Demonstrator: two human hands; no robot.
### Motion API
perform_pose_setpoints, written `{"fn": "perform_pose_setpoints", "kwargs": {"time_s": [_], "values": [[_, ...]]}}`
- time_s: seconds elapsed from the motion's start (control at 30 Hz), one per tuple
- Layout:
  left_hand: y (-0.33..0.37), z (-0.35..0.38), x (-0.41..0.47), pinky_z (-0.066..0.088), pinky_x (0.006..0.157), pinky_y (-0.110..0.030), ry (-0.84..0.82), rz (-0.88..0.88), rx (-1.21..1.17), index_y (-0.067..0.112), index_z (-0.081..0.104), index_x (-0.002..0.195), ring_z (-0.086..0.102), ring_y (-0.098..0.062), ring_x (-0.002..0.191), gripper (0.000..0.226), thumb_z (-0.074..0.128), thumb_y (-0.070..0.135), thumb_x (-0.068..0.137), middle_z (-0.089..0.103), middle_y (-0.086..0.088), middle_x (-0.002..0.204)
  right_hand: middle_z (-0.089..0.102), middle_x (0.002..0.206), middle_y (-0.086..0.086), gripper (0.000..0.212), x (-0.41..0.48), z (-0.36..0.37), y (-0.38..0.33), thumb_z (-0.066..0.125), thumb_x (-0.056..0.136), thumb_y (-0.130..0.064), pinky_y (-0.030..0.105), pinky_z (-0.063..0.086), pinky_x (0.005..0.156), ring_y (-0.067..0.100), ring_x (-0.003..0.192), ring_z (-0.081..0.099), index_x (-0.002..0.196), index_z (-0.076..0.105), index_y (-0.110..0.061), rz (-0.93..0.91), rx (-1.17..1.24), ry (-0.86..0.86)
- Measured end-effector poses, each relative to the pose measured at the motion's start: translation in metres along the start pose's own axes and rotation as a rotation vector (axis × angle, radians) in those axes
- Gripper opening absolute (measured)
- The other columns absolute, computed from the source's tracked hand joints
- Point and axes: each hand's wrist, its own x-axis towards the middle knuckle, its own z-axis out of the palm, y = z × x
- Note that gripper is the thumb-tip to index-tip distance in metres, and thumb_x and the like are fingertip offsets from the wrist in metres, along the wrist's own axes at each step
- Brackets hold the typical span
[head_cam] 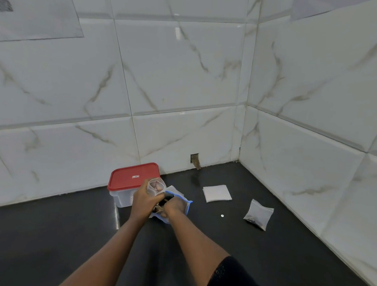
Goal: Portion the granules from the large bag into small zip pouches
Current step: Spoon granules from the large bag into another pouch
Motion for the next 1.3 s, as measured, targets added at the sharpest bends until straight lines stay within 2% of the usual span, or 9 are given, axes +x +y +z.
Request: {"fn": "perform_pose_setpoints", "kwargs": {"time_s": [0.07,0.13,0.3,0.43,0.67,0.8,1.0,1.2,1.3], "values": [[0.002,0.005,-0.001,0.037,0.062,-0.010,0.003,-0.004,0.002,0.016,0.057,0.102,0.054,-0.002,0.077,0.035,0.076,0.010,0.074,0.060,0.009,0.083,0.059,0.080,0.016,0.033,0.003,-0.003,-0.001,0.039,0.093,-0.001,0.052,0.054,0.084,0.031,0.072,0.058,0.066,0.058,-0.004,0.007,0.068,0.000],[0.003,0.009,-0.001,0.037,0.062,-0.011,0.008,-0.012,-0.004,0.017,0.057,0.104,0.055,-0.004,0.078,0.037,0.077,0.013,0.073,0.062,0.004,0.087,0.059,0.073,0.015,0.035,0.007,-0.008,-0.002,0.039,0.091,0.002,0.039,0.059,0.077,0.029,0.066,0.057,0.065,0.060,-0.006,-0.028,0.093,-0.009],[0.010,0.018,-0.001,0.037,0.065,-0.019,0.064,-0.026,-0.031,0.012,0.058,0.109,0.056,-0.019,0.087,0.038,0.072,0.007,0.074,0.063,-0.003,0.094,0.064,0.111,0.016,0.030,0.000,-0.017,-0.010,0.046,0.093,-0.006,0.034,0.053,0.087,0.028,0.099,0.064,0.119,0.061,-0.003,-0.202,-0.305,0.022],[0.015,0.024,-0.001,0.036,0.068,-0.024,0.120,-0.055,-0.071,0.010,0.056,0.111,0.053,-0.021,0.087,0.038,0.068,0.004,0.075,0.060,-0.005,0.096,0.055,0.129,0.016,0.034,0.002,-0.033,-0.031,0.046,0.094,-0.004,0.031,0.051,0.095,0.027,0.113,0.061,0.127,0.052,0.002,-0.351,-0.687,0.082],[0.017,0.040,0.001,0.046,0.083,-0.036,0.163,-0.153,-0.114,0.008,0.053,0.114,0.054,-0.028,0.093,0.042,0.070,0.009,0.075,0.057,-0.005,0.098,0.048,0.030,-0.005,0.029,-0.017,-0.064,-0.090,0.047,0.087,-0.001,0.015,0.038,0.044,0.003,0.029,0.046,0.060,0.043,-0.011,-0.436,-0.904,0.077],[0.012,0.046,-0.001,0.050,0.085,-0.042,0.094,-0.152,-0.100,0.013,0.053,0.115,0.058,-0.031,0.096,0.048,0.073,0.011,0.072,0.060,-0.008,0.102,0.057,0.070,0.005,0.022,-0.029,-0.085,-0.127,0.049,0.088,-0.001,0.019,0.051,0.052,0.008,0.038,0.058,0.068,0.050,-0.009,-0.434,-0.901,0.033],[0.008,0.050,-0.005,0.048,0.088,-0.040,0.002,-0.130,-0.063,0.016,0.049,0.122,0.056,-0.027,0.104,0.057,0.077,0.013,0.073,0.060,-0.007,0.112,0.062,0.062,0.012,0.015,-0.044,-0.091,-0.153,0.052,0.085,0.006,0.020,0.049,0.051,0.014,0.043,0.060,0.079,0.065,0.006,-0.550,-0.818,0.041],[0.009,0.054,-0.014,0.047,0.092,-0.039,-0.066,-0.123,-0.032,0.014,0.046,0.126,0.055,-0.026,0.108,0.059,0.076,0.015,0.074,0.058,-0.007,0.118,0.061,0.079,0.005,0.019,-0.058,-0.068,-0.129,0.058,0.086,-0.015,0.017,0.036,0.053,0.016,0.079,0.054,0.098,0.070,-0.005,-0.718,-1.222,-0.001],[0.007,0.053,-0.014,0.047,0.096,-0.043,-0.062,-0.132,-0.023,0.015,0.046,0.125,0.054,-0.028,0.111,0.061,0.077,0.018,0.072,0.058,-0.008,0.119,0.072,0.091,0.014,0.025,-0.057,-0.064,-0.112,0.050,0.090,-0.007,0.030,0.056,0.080,0.024,0.090,0.067,0.101,0.070,0.002,-0.812,-1.403,-0.045]]}}
